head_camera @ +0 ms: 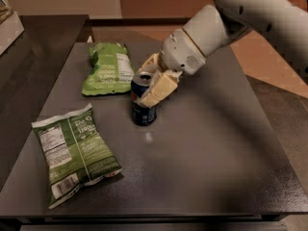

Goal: Move pepsi can near green jalapeno chip bag

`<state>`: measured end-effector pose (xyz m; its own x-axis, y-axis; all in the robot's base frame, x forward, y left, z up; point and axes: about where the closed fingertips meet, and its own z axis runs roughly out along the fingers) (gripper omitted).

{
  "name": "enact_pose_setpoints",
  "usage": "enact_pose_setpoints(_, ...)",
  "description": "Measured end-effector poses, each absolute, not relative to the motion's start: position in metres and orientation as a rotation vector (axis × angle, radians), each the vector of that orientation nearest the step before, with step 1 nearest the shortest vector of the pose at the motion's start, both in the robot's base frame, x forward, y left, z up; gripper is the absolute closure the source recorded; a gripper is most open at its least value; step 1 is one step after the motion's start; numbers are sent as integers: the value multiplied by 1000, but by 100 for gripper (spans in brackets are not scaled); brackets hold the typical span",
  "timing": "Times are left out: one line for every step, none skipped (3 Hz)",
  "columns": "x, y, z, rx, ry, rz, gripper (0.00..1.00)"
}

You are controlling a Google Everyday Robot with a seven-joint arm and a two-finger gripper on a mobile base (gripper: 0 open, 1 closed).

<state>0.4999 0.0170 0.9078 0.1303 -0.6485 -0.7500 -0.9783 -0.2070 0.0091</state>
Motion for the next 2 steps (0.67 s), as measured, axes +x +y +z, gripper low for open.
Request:
enact_pose_setpoints(484,31,901,-1975,1539,906,100)
enact_pose_setpoints(471,43,895,-2019,1517,927,100)
